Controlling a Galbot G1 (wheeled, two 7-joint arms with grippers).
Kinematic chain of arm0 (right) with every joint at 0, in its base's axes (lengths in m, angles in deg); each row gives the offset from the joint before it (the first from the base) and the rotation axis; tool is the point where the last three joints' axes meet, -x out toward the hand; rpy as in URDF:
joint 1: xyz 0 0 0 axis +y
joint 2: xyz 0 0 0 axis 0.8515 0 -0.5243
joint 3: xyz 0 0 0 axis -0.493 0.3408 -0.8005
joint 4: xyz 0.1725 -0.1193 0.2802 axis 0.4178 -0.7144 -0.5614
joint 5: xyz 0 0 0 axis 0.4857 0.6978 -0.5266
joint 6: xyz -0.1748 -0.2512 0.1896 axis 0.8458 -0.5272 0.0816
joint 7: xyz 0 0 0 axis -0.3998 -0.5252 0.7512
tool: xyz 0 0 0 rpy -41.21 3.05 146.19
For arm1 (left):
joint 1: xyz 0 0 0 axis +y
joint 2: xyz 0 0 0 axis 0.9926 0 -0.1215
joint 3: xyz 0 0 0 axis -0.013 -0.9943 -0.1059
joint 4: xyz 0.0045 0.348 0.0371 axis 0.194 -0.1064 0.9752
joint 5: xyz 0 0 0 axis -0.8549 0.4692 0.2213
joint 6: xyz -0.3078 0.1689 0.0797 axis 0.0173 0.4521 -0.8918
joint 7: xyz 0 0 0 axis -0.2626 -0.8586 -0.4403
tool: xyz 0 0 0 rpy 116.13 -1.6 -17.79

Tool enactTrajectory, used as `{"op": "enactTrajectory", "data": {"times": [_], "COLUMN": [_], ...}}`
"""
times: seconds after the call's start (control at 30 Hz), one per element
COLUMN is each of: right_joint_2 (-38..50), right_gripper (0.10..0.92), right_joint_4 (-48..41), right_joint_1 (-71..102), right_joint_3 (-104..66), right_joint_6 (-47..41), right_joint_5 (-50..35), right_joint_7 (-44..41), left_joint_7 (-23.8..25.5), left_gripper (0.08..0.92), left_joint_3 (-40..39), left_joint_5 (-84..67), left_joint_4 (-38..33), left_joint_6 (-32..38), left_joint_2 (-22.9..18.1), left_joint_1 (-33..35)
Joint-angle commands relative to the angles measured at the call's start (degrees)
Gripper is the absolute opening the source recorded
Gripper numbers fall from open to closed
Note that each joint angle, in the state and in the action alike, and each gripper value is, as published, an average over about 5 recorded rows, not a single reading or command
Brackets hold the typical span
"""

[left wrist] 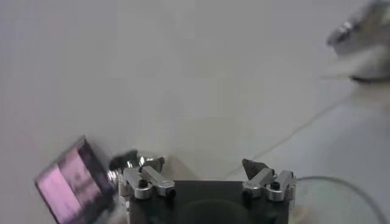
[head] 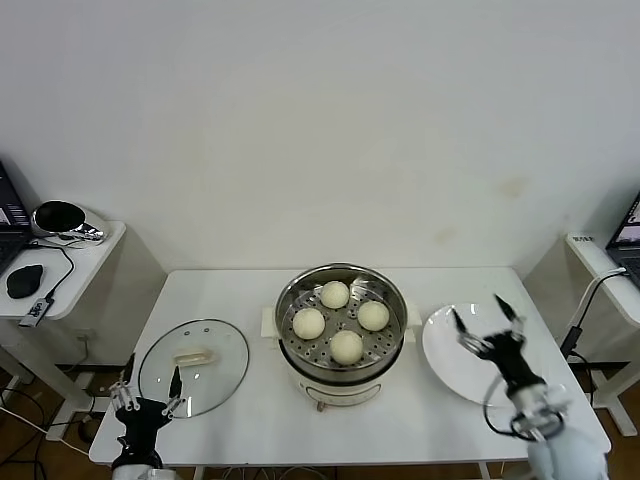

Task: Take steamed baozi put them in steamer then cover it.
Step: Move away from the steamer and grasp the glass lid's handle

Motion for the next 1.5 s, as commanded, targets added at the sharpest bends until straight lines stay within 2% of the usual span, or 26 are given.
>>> {"op": "enactTrajectory", "data": {"times": [0.03, 0.33, 0.5, 0.87, 1.5], "right_joint_2": [-8.5, -10.8, -12.2, -13.8, -13.9], "right_gripper": [0.823, 0.823, 0.823, 0.823, 0.823], "right_joint_4": [0.1, 2.1, 3.7, 4.3, 2.6], "right_joint_1": [9.5, 10.9, 12.2, 12.9, 12.7], "right_joint_3": [-17.7, -18.2, -18.6, -18.7, -18.3], "right_joint_6": [-0.2, -0.7, -0.4, 0.3, 0.9], "right_joint_5": [-0.1, 1.4, 2.0, 2.7, 3.3], "right_joint_7": [3.5, 3.8, 3.6, 3.5, 3.3], "left_joint_7": [4.2, 5.8, 6.0, 7.1, 7.8], "left_gripper": [0.823, 0.823, 0.823, 0.823, 0.823], "left_joint_3": [-3.3, -7.3, -7.5, -7.8, -8.3], "left_joint_5": [34.1, 35.1, 33.4, 30.9, 29.4], "left_joint_4": [10.1, 23.5, 27.9, 33.0, 35.7], "left_joint_6": [-0.6, -0.1, 0.0, -0.1, -0.1], "left_joint_2": [7.2, 8.2, 8.9, 9.1, 8.5], "left_joint_1": [-4.9, -18.2, -22.7, -27.5, -30.9]}}
